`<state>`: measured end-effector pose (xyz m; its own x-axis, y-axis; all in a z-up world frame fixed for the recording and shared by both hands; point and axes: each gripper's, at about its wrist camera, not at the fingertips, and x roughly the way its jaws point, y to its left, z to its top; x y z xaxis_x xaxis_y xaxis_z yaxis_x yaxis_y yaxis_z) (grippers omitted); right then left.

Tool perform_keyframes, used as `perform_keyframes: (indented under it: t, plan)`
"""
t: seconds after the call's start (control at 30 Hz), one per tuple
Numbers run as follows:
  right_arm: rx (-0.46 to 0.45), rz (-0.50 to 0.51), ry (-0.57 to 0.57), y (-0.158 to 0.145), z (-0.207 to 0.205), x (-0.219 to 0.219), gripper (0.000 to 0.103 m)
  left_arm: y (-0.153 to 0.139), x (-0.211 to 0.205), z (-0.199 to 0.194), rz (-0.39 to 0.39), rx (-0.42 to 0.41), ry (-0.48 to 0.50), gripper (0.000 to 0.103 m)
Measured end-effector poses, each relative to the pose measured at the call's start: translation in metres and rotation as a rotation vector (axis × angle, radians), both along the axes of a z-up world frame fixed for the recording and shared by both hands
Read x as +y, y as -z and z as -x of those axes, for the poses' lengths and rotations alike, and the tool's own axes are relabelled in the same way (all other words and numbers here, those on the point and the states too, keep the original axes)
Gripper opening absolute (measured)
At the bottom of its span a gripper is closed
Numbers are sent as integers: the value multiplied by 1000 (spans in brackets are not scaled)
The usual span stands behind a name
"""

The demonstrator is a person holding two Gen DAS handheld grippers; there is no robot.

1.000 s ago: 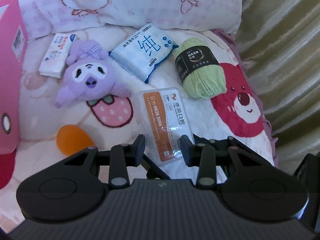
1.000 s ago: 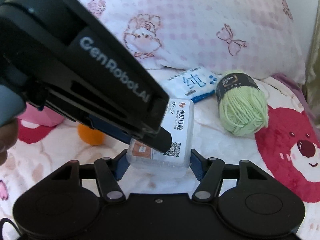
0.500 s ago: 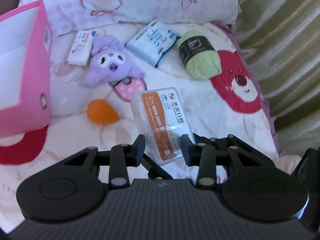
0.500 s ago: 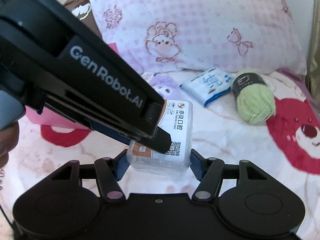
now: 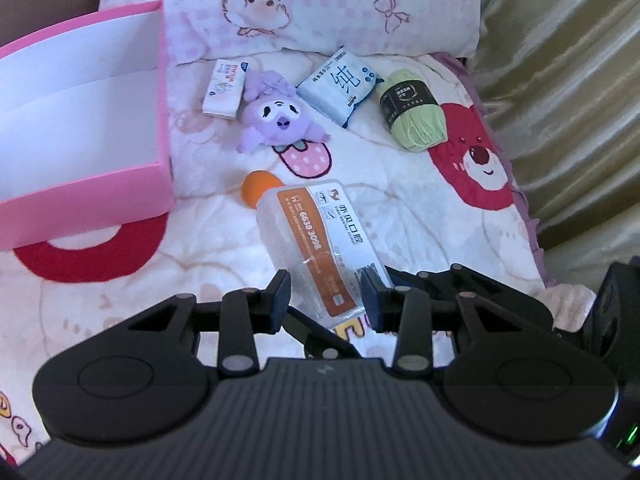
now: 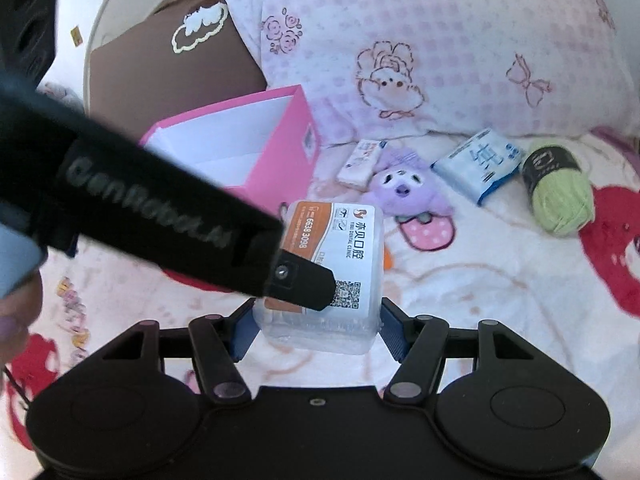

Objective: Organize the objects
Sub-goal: 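Lift the mask package with the left gripper and carry it over the pink box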

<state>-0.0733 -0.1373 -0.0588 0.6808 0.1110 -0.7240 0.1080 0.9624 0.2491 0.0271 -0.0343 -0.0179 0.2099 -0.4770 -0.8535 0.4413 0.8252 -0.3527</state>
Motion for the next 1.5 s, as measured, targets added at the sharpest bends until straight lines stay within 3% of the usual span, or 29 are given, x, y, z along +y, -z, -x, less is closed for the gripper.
perform_keyframes:
  t: [0.53,0.93,1.27,1.5]
  plan:
    - [24,67,-104,-41,-26,57,67,-36,64,1,-1,-12,-65,36]
    - [-108,79,-184,-54,-47,78,67,-67,90,-5,-69,-127,-94,37]
    - [-140,34,-238,-68,-100,85,67,-87,120,-44,-94,-161,-158,37]
    - [-110,-21,-284,-65,-151,93,67,-84,141,-94,-127,-116,-205,37]
